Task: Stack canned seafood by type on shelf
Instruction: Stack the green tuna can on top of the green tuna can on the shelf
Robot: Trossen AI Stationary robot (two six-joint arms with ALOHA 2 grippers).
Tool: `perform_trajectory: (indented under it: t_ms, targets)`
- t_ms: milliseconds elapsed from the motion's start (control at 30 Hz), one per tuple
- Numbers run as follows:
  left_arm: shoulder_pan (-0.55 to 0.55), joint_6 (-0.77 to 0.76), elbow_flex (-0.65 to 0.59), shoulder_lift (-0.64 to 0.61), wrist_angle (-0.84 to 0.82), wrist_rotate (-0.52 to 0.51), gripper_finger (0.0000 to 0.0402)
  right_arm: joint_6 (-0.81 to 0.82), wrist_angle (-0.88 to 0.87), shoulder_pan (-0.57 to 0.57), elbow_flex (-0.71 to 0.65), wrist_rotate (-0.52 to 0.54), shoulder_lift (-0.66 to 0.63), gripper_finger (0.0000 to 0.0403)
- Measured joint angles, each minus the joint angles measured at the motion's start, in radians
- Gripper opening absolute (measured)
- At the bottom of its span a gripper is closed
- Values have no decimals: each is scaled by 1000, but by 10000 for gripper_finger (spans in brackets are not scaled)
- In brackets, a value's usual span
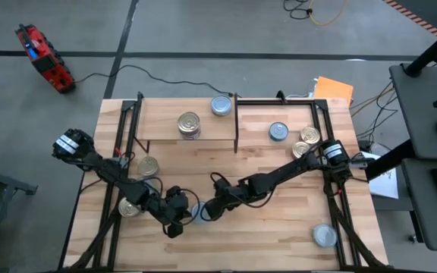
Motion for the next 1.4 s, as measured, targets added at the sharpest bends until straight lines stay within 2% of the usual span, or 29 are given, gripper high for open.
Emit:
perform_trajectory:
  t_ms: [133, 333, 600, 767, 867, 1067, 1400]
  targets:
    - [0, -7, -3, 0, -1, 1, 0, 0, 27, -1, -19, 0, 2, 247]
    - [0, -15, -12, -2, 0, 1, 0, 18, 178, -1, -61, -7, 31, 269]
    - [0, -24, -4, -14, -9, 10, 0, 10, 188, -1, -64, -7, 54, 295]
    - [0, 78, 46, -25, -8, -55, 0, 10, 188, -1, -64, -8, 54, 305]
    - [5, 113, 43, 10, -21, -66, 0, 10, 187, -1, -64, -8, 54, 306]
    - [-9, -1, 21, 55, 11, -67, 0, 10, 187, -1, -64, -27, 54, 303]
    - [-68, -90, -2, 118, 102, -159, 0, -14, 195, -5, -64, -39, 54, 327]
